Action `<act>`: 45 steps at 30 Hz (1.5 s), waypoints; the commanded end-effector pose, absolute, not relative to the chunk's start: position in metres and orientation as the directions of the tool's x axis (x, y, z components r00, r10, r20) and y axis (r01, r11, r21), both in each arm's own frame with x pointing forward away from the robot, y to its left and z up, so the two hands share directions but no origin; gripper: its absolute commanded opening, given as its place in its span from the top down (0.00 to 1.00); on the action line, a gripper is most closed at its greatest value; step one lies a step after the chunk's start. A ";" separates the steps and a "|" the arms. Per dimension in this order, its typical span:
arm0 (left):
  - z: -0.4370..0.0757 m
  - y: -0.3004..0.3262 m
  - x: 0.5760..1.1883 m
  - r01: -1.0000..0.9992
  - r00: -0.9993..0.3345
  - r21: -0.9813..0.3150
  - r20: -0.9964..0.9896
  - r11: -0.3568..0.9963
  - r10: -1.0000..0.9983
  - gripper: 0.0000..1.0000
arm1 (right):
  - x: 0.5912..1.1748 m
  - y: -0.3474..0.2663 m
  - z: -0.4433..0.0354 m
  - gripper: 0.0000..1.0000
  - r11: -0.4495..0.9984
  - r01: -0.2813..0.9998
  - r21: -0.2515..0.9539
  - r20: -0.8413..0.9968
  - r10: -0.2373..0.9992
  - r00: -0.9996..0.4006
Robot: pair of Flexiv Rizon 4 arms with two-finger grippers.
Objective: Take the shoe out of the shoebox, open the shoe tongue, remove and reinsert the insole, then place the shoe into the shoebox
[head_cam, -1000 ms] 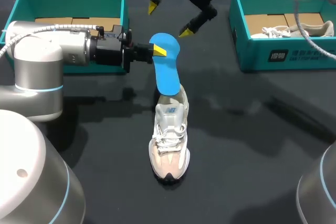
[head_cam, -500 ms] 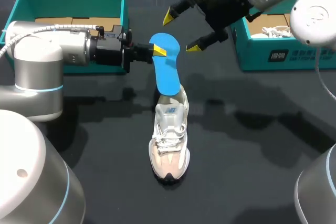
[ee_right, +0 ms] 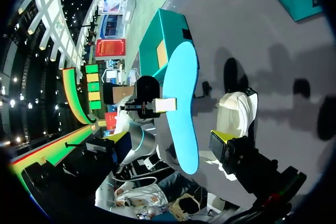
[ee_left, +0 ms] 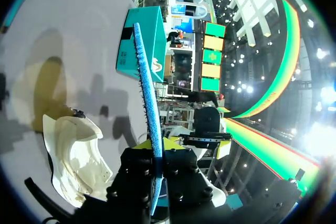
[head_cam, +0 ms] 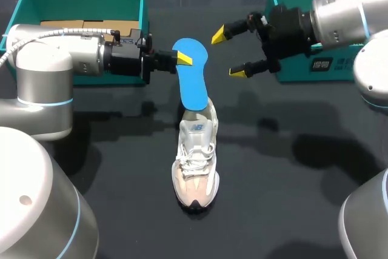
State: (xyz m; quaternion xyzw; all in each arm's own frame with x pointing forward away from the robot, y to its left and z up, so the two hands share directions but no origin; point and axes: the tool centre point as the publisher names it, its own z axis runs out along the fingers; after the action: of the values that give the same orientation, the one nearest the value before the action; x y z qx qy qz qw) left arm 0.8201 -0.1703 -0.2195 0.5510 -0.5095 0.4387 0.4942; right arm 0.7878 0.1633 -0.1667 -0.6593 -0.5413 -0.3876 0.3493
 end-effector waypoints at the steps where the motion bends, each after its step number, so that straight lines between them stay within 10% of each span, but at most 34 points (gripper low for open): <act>1: -0.219 -0.171 0.820 -0.995 0.096 0.098 0.987 0.007 -0.129 1.00 | 0.784 0.151 -0.176 0.00 -0.151 0.988 -0.028 0.983 0.177 0.055; 18: -0.209 -0.162 0.818 -0.996 0.080 0.081 0.996 0.024 -0.026 1.00 | 0.790 0.149 -0.194 0.00 -0.106 0.994 -0.017 0.990 0.137 0.031; 30: -0.171 -0.137 0.802 -0.861 -0.501 -0.500 0.865 -0.089 -0.018 1.00 | 0.790 0.156 -0.196 0.00 -0.094 0.995 -0.028 0.991 0.125 0.040; 34: -0.174 -0.132 0.802 -0.370 -0.905 -0.880 0.414 -0.299 -0.099 1.00 | 0.790 0.156 -0.196 0.00 -0.094 0.995 -0.028 0.991 0.125 0.040; 45: -0.174 -0.132 0.802 -0.370 -0.905 -0.880 0.414 -0.299 -0.099 1.00 | 0.790 0.156 -0.196 0.00 -0.094 0.995 -0.028 0.991 0.125 0.040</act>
State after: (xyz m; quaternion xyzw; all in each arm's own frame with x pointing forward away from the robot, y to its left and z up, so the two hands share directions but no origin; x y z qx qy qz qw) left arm 0.8067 -0.1300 -0.1724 0.3131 -0.6067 0.6813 0.2639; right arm 0.7892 0.1540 -0.1954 -0.5607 -0.4983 -0.4819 0.4529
